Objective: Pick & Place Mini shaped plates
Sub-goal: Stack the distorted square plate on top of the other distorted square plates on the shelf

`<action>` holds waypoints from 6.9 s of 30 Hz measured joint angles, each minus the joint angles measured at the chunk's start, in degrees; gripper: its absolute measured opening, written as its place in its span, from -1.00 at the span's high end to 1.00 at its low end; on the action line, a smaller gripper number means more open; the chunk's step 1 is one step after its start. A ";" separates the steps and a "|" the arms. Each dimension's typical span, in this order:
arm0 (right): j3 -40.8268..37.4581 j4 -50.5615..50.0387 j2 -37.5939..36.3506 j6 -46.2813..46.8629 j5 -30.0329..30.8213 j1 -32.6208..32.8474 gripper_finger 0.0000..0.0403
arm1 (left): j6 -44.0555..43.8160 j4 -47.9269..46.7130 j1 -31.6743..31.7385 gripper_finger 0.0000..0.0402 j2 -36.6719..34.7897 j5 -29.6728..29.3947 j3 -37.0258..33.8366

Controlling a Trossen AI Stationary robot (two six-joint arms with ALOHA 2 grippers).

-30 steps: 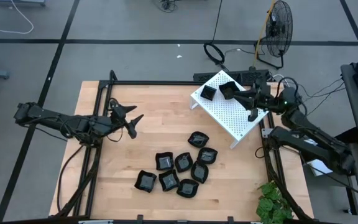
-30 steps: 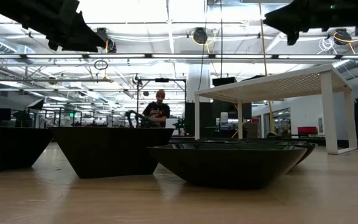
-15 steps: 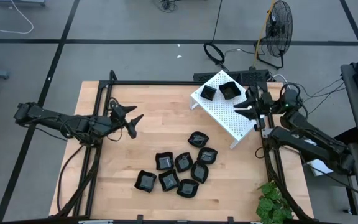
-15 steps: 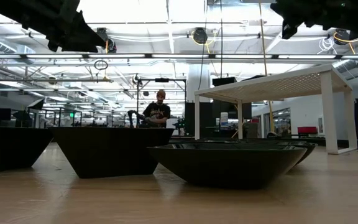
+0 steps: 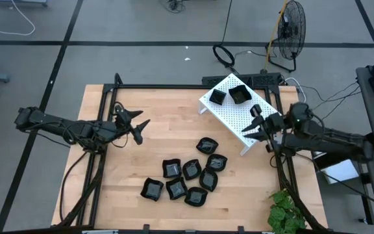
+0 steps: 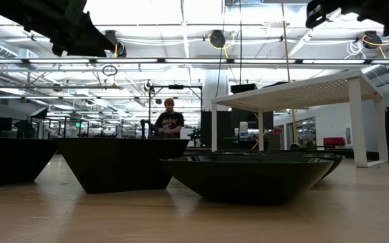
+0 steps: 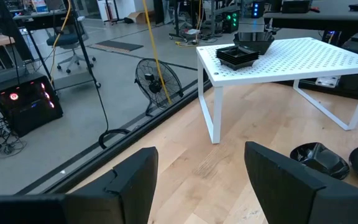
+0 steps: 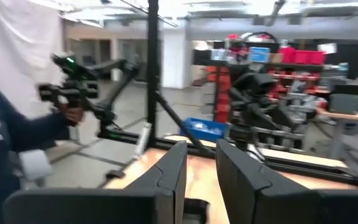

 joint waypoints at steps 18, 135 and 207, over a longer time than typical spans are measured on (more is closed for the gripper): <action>-0.04 -10.42 -10.06 -2.57 6.31 0.86 0.64 | -0.56 -0.02 -0.01 -0.21 0.00 0.00 0.00; -0.02 -10.24 -9.08 3.22 6.33 0.84 0.64 | -0.94 -6.10 1.38 -0.21 49.44 43.32 19.30; -0.02 -10.23 -9.05 3.24 6.34 0.84 0.64 | -3.33 -4.03 -0.55 -0.21 50.45 42.00 18.43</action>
